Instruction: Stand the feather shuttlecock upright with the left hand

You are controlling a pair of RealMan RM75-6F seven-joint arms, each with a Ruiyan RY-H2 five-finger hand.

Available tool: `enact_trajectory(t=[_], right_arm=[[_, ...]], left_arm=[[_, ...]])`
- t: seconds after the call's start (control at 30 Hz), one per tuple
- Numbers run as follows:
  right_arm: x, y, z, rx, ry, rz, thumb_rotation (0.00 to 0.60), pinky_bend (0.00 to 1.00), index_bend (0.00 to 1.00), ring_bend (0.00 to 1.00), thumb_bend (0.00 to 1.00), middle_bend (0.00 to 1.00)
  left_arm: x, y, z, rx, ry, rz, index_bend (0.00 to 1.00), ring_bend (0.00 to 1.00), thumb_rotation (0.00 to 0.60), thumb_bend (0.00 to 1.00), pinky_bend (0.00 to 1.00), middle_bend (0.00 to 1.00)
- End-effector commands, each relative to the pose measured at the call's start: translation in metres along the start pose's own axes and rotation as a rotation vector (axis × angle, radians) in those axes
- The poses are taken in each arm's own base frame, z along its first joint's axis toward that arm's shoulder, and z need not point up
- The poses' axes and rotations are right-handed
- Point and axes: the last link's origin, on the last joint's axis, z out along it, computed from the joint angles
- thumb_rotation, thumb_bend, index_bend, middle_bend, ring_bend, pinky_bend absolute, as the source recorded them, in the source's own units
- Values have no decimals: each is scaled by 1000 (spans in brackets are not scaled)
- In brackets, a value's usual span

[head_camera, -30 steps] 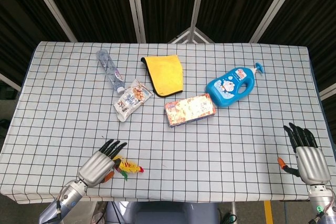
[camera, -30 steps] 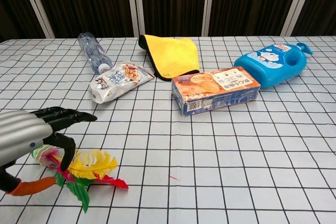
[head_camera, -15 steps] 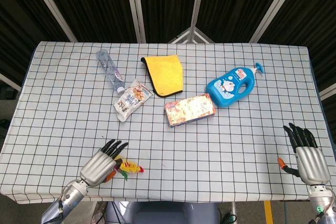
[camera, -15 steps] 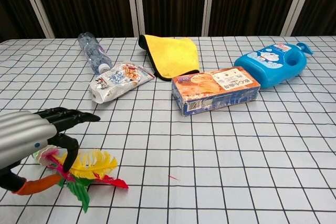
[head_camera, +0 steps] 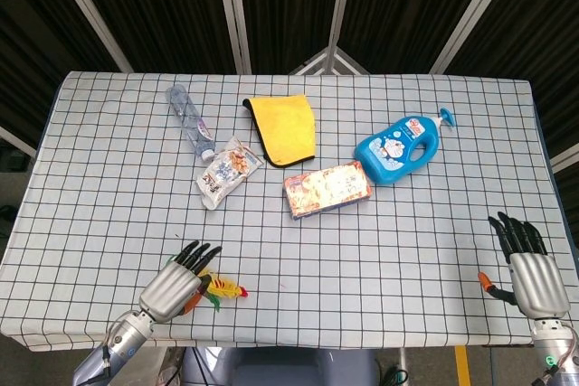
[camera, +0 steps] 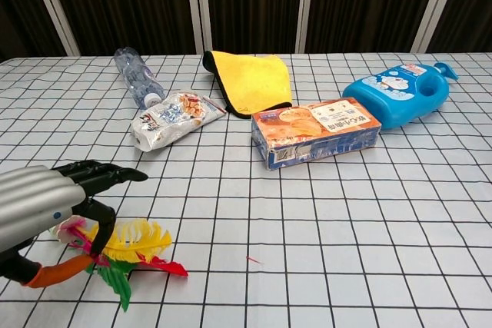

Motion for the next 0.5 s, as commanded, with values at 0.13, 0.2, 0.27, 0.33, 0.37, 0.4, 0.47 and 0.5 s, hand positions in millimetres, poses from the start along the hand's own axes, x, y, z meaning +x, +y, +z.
enact_trajectory(t=[0.13, 0.2, 0.27, 0.33, 0.37, 0.4, 0.47, 0.5], right_arm=[[0, 0, 0, -2, 0, -2, 600, 0, 0, 0, 333, 0], [0, 0, 0, 0, 0, -3, 600, 0, 0, 0, 334, 0], [0, 0, 0, -1, 0, -2, 600, 0, 0, 0, 333, 0], [0, 0, 0, -2, -1, -2, 600, 0, 0, 0, 333, 0], [0, 0, 0, -2, -1, -2, 600, 0, 0, 0, 334, 0], [0, 0, 0, -3, -1, -2, 600, 0, 0, 0, 334, 0], [0, 0, 0, -2, 1, -2, 600, 0, 0, 0, 334, 0], [0, 0, 0, -1, 1, -2, 600, 0, 0, 0, 334, 0]], left_arm=[[2, -1, 1, 1, 14, 0, 588, 0, 600, 630, 0, 28], [7, -2, 3, 5, 30, -5, 589, 0, 600, 633, 0, 28], [11, -3, 4, 8, 44, -7, 590, 0, 600, 635, 0, 28], [17, -4, 7, 13, 65, -11, 590, 0, 600, 636, 0, 29], [21, -5, 8, 18, 77, -17, 590, 0, 600, 635, 0, 29], [24, -6, 9, 23, 88, -24, 591, 0, 600, 635, 0, 30], [33, -9, 11, 37, 110, -42, 592, 0, 600, 636, 0, 34], [37, -11, 12, 43, 121, -49, 593, 0, 600, 636, 0, 36]])
